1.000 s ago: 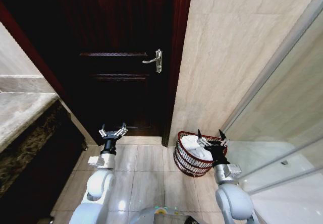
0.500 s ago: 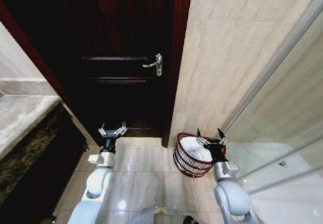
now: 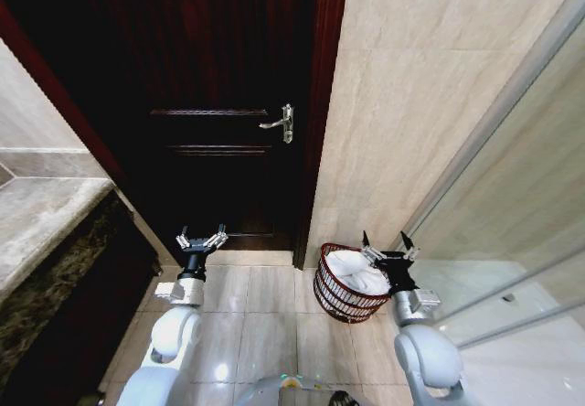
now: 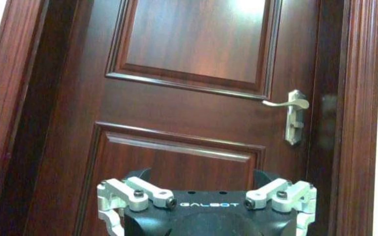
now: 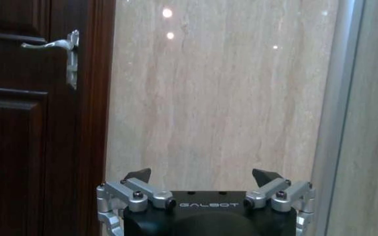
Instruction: Discard the used towel into the hamper.
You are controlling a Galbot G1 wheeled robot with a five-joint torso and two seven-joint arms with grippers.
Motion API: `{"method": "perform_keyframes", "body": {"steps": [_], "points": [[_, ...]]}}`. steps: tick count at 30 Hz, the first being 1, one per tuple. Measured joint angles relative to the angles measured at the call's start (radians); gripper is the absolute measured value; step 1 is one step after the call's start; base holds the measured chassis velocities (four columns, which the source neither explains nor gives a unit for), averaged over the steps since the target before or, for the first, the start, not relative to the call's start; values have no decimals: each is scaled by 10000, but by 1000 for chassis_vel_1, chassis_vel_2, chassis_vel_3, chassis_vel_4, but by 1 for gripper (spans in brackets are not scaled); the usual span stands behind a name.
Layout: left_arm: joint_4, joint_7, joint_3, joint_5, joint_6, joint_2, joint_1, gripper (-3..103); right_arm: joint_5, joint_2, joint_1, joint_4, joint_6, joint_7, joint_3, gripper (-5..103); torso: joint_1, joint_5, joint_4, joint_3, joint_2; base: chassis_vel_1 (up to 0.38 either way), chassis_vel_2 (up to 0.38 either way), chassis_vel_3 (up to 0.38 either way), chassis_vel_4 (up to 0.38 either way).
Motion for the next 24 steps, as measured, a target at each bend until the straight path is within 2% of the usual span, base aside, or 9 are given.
{"method": "perform_keyframes", "body": {"steps": [7, 24], "points": [[-66, 12, 27, -104, 111, 87, 41, 100, 212, -39, -247, 283, -213, -188, 309, 100, 155, 0, -1, 200, 356, 0, 0, 0, 0], [-163, 21, 17, -201, 72, 180, 95, 100, 289, -83, -277, 616, -606, -212, 300, 100, 503, 0, -1, 635, 1137, 0, 0, 0, 0]]}}
